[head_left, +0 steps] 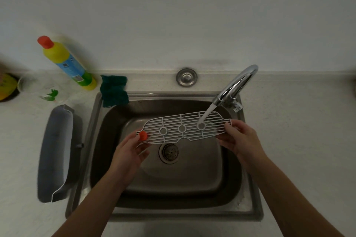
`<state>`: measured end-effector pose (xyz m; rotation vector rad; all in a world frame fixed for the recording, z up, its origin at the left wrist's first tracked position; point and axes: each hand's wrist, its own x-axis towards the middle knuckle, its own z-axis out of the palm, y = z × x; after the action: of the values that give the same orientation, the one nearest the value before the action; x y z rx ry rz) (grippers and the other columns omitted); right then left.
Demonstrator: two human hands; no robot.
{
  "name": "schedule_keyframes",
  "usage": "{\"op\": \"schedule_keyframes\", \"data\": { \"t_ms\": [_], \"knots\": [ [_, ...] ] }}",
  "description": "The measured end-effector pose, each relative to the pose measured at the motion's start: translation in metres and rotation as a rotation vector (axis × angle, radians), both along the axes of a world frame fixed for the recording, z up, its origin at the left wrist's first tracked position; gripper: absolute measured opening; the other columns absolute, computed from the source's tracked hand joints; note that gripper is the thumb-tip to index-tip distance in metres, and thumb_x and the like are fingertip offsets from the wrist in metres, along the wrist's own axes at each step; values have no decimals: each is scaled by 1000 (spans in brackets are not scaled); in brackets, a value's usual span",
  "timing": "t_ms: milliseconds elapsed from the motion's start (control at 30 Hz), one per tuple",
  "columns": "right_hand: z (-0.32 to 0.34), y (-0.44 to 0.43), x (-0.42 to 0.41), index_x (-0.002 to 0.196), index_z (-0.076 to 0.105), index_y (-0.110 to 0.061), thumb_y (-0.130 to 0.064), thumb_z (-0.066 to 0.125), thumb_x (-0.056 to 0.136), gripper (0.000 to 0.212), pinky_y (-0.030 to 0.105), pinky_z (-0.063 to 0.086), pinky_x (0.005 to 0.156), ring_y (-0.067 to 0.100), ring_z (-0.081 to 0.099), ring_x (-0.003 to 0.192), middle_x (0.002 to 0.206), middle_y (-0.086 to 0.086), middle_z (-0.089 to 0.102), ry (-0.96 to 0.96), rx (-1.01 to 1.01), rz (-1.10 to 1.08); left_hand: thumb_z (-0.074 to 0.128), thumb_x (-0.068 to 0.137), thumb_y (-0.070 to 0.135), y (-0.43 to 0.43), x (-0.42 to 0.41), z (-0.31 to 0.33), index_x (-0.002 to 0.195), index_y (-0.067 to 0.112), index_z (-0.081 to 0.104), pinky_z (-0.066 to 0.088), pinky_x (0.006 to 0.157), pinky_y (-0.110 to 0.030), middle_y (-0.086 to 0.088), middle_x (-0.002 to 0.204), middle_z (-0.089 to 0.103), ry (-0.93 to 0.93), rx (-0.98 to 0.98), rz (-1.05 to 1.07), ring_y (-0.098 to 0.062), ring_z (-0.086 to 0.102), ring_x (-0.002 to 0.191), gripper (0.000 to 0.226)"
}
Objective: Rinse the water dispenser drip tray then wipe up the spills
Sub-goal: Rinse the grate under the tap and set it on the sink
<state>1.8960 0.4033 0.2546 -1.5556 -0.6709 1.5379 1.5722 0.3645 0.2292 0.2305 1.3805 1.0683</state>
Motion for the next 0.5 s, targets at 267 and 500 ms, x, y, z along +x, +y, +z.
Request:
{"op": "schedule_keyframes", "data": {
  "t_ms": [267, 500],
  "knots": [
    [26, 21, -38, 103, 74, -22, -19, 63, 100, 11, 30, 65, 70, 17, 79, 87, 97, -2, 81, -233, 185, 179, 52, 107, 27, -29, -25, -20, 118, 15, 71, 62, 66, -31, -18, 104, 78, 259, -64, -132, -23, 77, 82, 24],
    [8, -15, -7, 102, 72, -27, -30, 65, 98, 8, 23, 51, 54, 3, 64, 54, 69, -9, 72, -429, 59, 105, 52, 107, 38, 1, -11, -9, 105, 18, 71, 55, 56, -27, -12, 85, 74, 463, 33, -203, -13, 66, 63, 28]
  ]
}}
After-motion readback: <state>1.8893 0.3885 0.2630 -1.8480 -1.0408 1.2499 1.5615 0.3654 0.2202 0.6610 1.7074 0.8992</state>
